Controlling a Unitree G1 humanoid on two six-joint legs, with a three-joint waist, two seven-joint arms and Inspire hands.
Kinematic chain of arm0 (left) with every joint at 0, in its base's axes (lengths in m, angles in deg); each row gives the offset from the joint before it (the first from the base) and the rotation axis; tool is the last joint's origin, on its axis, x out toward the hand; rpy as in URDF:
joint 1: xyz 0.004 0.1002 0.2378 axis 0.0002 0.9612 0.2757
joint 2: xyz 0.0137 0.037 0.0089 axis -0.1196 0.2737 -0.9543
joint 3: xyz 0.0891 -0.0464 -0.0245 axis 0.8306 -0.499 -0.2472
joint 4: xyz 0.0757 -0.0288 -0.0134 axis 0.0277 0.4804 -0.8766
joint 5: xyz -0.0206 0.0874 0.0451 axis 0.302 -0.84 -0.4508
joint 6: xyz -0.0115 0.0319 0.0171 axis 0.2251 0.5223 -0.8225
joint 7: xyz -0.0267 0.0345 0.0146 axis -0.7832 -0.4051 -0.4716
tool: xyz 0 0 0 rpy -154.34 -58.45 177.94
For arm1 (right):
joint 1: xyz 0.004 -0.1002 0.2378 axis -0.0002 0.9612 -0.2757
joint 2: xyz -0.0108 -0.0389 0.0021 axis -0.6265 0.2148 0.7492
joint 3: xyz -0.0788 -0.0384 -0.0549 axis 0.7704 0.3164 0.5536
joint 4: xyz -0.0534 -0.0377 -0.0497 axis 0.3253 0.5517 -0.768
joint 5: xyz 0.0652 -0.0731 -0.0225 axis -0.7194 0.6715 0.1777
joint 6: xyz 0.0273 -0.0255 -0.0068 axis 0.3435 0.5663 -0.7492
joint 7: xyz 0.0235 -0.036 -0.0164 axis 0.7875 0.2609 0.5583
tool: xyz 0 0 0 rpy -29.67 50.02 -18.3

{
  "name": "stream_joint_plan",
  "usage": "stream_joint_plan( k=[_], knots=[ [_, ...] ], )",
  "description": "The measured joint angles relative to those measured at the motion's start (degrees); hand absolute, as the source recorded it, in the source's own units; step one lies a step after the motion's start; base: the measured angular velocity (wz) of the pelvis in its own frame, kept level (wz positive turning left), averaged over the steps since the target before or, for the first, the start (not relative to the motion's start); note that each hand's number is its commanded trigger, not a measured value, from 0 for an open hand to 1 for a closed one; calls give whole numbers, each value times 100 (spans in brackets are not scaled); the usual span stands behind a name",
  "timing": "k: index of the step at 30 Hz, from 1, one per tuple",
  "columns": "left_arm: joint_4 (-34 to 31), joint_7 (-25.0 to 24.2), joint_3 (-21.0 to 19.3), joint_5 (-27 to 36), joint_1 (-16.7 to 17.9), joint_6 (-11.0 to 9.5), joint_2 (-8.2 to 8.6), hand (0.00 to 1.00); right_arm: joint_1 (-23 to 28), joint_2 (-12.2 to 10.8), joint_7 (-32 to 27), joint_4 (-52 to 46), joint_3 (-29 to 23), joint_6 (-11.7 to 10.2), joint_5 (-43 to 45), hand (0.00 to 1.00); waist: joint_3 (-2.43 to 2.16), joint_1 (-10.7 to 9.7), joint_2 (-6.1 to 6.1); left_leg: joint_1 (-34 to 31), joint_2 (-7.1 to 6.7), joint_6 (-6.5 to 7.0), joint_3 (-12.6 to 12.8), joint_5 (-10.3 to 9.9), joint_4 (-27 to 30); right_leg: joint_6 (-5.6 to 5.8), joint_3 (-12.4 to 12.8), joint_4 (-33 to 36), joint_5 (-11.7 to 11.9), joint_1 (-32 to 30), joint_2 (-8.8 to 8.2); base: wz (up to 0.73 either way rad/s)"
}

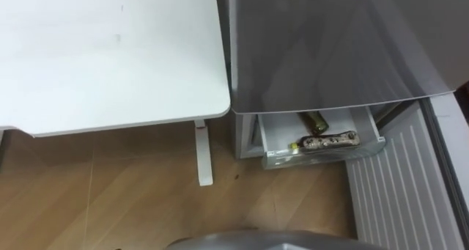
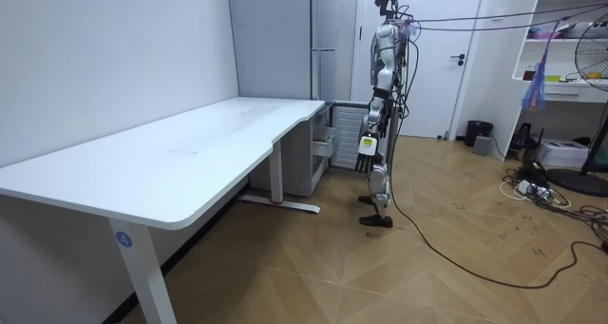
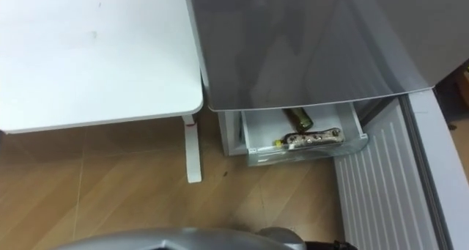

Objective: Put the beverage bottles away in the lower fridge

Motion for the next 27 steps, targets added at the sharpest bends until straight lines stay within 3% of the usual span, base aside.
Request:
stream_joint_plan(
  k=[5, 10, 15, 18, 21, 25, 27],
  knots=[
    [-2, -74, 0, -90, 23, 39, 25, 0, -9, -33, -5, 17, -96, 7, -357, 0, -11, -14, 19, -9, -8, 1, 1, 0, 9, 5, 7, 4, -8, -14, -12, 0],
    [-2, -75, 106, -68, -18, 35, 39, 0, -56, -60, -16, 22, -162, 87, -1417, 0, -28, -32, 57, -160, -11, 5, -17, -2, 22, 3, 1, 46, -20, -206, -16, 2],
    [118, -77, 107, 130, -285, -43, 88, 0, -515, -74, -188, 154, -731, 97, -2921, 0, -51, -31, 174, -739, -12, 8, -71, 1, 323, -31, -70, 195, 32, -643, -52, 5],
    [323, -50, 106, 509, -589, -118, 91, 0, -1019, -74, -357, 157, -1126, 33, -3962, 0, -12, -16, 285, -1090, -16, 22, -71, 15, 446, -54, -94, 295, 60, -1006, -75, 0],
    [465, -28, 113, 753, -811, -197, 74, 0, -1520, -64, -419, 112, -1269, -38, -4656, 0, -7, 30, 344, -1390, -14, 29, -18, 48, 509, -78, -94, 400, 108, -1343, -97, -7],
    [703, -27, 110, 921, -1076, -318, -2, 0, -2059, -8, -404, 149, -1509, -138, -5213, 0, 34, 156, 306, -1849, -15, 34, 9, 74, 661, -105, -81, 644, 134, -1859, -130, -6],
    [710, -22, 162, 929, -1079, -380, -41, 0, -2292, 107, -341, 77, -1644, -157, -5450, 0, 66, 220, 286, -2235, -28, 36, -18, 73, 864, -109, -199, 885, 132, -2262, -191, 2]
  ],
)
